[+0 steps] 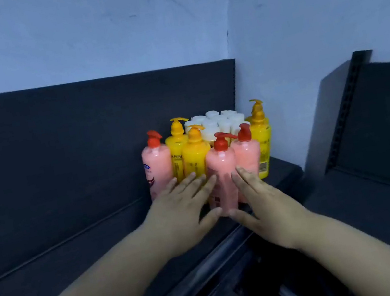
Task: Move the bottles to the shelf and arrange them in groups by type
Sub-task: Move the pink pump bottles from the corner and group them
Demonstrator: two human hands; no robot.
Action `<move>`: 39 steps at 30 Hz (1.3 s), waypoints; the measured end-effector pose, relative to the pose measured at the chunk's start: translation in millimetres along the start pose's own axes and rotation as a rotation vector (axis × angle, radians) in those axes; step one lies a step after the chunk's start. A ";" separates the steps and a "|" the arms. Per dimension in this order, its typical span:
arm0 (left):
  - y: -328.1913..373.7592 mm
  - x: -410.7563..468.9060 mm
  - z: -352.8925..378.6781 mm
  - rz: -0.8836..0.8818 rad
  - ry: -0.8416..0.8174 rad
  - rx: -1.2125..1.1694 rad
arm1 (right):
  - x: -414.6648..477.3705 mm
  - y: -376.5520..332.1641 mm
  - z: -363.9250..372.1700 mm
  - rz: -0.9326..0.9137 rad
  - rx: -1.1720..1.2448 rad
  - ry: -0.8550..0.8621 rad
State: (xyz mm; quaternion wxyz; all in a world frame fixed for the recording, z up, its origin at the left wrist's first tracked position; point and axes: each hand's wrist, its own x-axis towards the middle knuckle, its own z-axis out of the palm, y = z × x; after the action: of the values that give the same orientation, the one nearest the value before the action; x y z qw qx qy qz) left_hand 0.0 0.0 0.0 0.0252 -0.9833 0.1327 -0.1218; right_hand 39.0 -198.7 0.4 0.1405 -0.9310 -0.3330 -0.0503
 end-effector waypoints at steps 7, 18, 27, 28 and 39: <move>-5.0 84.1 41.0 -0.123 0.071 -0.031 | 72.8 66.2 7.4 0.006 0.040 0.035; 11.7 149.5 109.5 -0.424 0.453 -0.672 | 143.8 81.1 56.6 0.177 0.335 0.497; 6.0 133.8 117.2 -0.575 0.560 -0.978 | 142.2 69.4 66.4 0.099 0.398 0.542; 3.5 130.8 115.9 -0.609 0.548 -0.969 | 141.9 67.1 67.4 0.081 0.426 0.519; -16.1 55.8 104.2 -0.740 0.521 -1.044 | 125.3 7.2 103.5 0.071 1.135 0.019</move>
State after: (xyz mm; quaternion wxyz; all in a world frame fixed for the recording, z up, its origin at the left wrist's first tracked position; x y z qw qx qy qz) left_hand 81.9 2.4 -86.6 -0.5273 -0.7860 -0.1687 -0.2751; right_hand 140.4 -97.6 -76.7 0.6235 -0.7197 -0.2751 0.1328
